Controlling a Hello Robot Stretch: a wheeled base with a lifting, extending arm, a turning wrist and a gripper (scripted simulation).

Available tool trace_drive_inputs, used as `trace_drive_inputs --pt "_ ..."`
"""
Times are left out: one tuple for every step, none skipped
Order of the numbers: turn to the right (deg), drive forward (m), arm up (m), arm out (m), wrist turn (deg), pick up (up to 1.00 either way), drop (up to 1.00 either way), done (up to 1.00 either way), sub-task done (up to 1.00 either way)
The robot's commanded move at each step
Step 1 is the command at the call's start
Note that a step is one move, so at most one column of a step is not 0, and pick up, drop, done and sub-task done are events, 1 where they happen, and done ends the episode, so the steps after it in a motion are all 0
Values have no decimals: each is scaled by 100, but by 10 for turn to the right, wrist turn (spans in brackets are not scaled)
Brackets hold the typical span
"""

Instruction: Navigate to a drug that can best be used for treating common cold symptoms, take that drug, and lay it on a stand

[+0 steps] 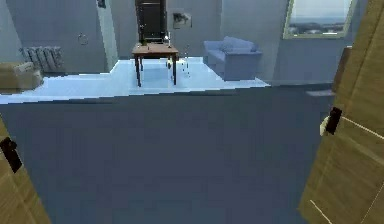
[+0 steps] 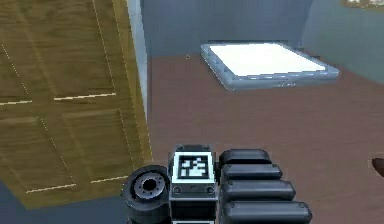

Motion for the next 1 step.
trace_drive_inputs --pt "-30 0 0 0 0 0 0 0 0"
